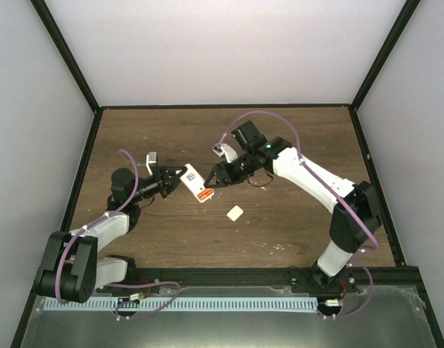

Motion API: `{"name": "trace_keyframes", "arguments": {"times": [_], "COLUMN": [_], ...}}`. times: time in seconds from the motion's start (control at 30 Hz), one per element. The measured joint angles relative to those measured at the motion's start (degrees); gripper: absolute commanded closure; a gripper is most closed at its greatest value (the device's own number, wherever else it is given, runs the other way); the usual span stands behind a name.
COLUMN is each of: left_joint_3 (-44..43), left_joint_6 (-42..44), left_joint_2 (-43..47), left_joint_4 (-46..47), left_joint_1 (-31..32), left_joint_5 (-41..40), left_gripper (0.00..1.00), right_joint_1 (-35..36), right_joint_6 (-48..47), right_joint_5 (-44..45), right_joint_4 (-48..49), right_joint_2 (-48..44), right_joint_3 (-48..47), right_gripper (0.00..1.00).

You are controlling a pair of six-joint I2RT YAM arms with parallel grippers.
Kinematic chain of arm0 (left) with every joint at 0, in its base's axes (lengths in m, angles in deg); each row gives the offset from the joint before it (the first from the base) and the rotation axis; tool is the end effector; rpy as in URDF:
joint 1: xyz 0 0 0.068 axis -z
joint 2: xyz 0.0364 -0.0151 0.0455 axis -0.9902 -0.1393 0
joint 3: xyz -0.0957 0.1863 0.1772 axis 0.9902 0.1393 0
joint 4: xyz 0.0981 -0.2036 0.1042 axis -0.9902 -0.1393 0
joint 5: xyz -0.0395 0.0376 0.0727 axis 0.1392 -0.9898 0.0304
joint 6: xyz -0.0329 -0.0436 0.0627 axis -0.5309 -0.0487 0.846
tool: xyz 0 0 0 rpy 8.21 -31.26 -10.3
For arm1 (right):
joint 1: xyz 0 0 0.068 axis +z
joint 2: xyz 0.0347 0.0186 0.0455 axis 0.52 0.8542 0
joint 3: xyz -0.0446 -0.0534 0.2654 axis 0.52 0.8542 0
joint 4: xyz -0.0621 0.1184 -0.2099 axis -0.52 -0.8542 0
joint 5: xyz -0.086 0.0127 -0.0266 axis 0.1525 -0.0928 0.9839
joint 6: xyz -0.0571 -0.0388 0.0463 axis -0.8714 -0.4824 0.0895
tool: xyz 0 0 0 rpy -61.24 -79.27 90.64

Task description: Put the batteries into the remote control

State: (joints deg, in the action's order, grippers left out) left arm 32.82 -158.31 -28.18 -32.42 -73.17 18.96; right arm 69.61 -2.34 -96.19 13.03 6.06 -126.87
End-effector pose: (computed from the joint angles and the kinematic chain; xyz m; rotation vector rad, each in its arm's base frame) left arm 0.2328 -0.0933 0.2219 -0.4503 1.9386 -1.8690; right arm 0.2481 0.2506 0.2771 -0.7764 2.5755 1.1488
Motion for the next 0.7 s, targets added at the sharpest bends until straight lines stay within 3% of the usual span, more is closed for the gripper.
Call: {"name": "trace_keyframes", "arguments": {"times": [0.3,0.7], "left_joint_3": [0.24,0.22], "left_joint_6": [0.79,-0.50], "left_joint_2": [-1.60,-1.73], "left_joint_4": [0.15,2.54], "left_joint_1": [-0.81,-0.87], "left_joint_5": [0.61,1.07], "left_gripper": [1.00,1.00], "right_joint_1": [-0.33,-0.33], "right_joint_6": [1.29,3.89], "right_joint_5": [-2.62,-12.83], "right_joint_4": [2.56,8.44], "right_joint_2": [-1.49,-1.49], "right_joint_3": [5.27,7.32], "right_gripper": [0.43,0.43]}}
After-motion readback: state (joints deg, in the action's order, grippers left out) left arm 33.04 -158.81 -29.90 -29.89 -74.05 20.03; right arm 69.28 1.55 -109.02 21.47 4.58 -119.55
